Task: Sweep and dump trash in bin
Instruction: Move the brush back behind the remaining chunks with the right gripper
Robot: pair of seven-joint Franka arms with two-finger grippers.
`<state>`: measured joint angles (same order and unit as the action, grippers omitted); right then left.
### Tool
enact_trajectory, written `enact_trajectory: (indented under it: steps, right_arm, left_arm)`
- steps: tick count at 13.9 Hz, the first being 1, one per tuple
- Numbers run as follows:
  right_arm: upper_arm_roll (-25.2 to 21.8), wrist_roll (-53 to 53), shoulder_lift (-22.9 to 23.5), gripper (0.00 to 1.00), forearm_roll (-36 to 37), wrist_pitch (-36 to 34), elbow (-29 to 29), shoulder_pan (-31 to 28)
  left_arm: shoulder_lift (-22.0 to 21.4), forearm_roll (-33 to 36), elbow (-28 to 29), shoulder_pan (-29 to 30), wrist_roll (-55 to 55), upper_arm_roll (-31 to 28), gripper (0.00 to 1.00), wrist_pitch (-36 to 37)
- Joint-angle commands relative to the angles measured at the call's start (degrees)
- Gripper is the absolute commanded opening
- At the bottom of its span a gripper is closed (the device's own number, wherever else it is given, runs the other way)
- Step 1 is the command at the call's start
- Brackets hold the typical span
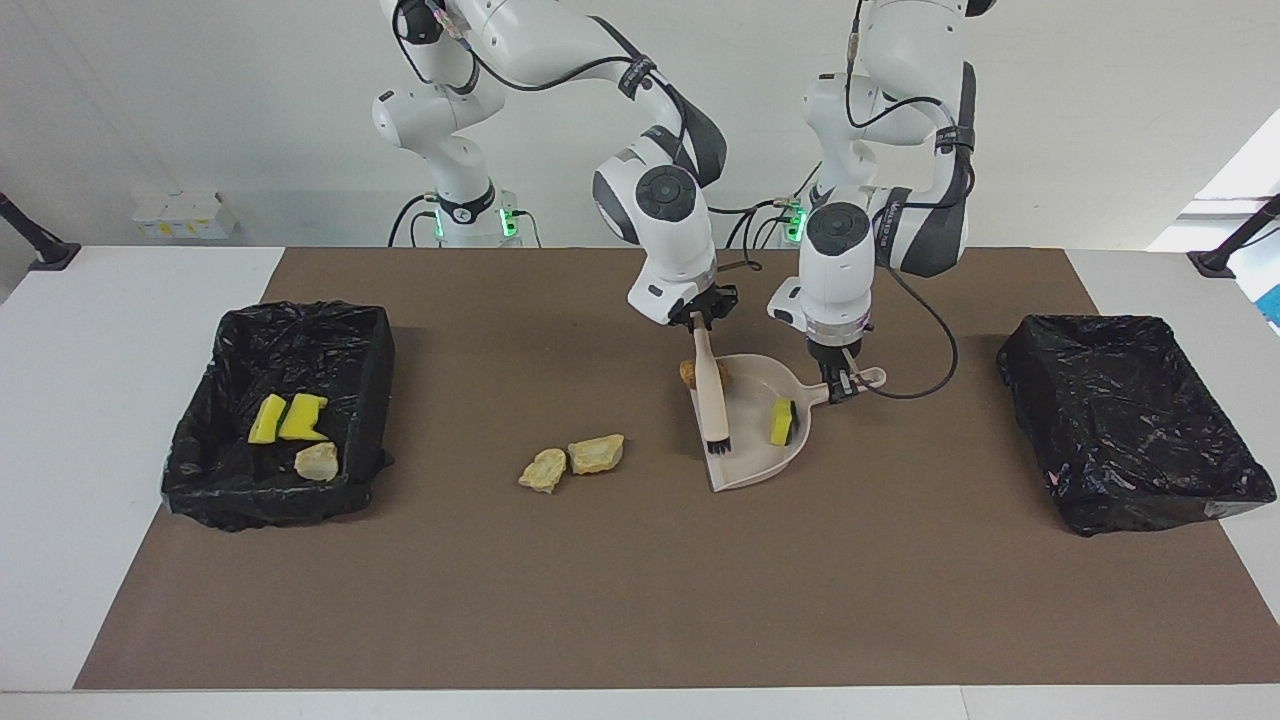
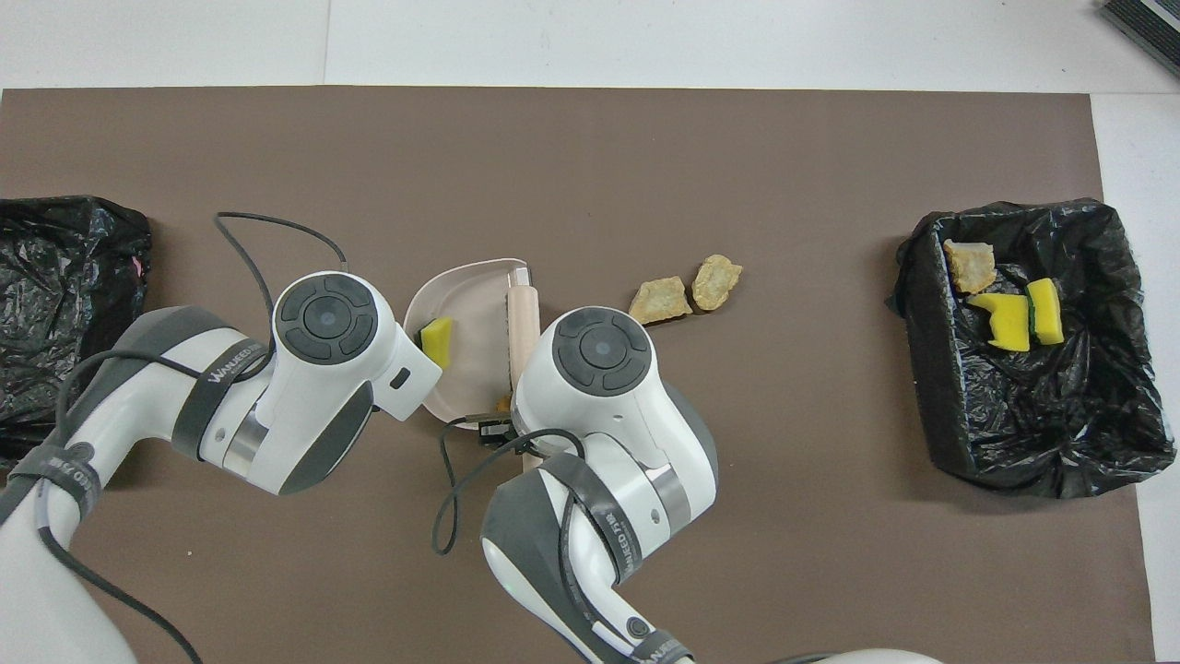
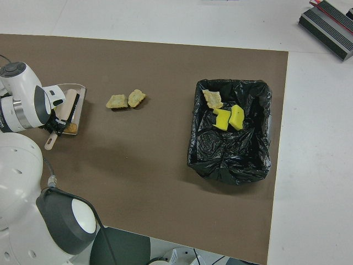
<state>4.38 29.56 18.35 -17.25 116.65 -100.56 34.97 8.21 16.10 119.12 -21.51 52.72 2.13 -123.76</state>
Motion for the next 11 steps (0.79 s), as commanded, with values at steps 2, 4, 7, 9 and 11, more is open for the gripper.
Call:
enact_trajectory:
  steps: [2,4,7,9,11]
  right_arm:
    - [-0.1,-0.1,-5.7,0.00,-0.6,-7.1,0.5,-4.6]
    - [-0.5,-0.2,-8.0,0.00,0.7,-11.9,0.5,-7.2]
    - [-0.5,0.6,-9.4,0.00,13.5,-20.6,0.2,-8.4]
    - [-0.4,-0.3,-10.5,0.00,18.8,-21.7,-2.3,-11.7]
    - [-0.3,-4.7,-11.2,0.00,24.3,-20.3,-4.8,-15.5]
  left_arm:
    - [-1.4,0.8,2.1,-0.5,-1.2,-0.4,0.00,-2.0]
    - [-1.4,0.8,2.1,-0.5,-1.2,-0.4,0.00,-2.0]
    - [-1.4,0.8,2.1,-0.5,-3.4,-0.4,0.00,-1.8]
    - [-1.4,0.8,2.1,-0.7,-3.9,-0.5,0.00,-1.2]
    - [-1.4,0.8,2.0,-0.7,-6.2,-0.5,0.00,-0.6]
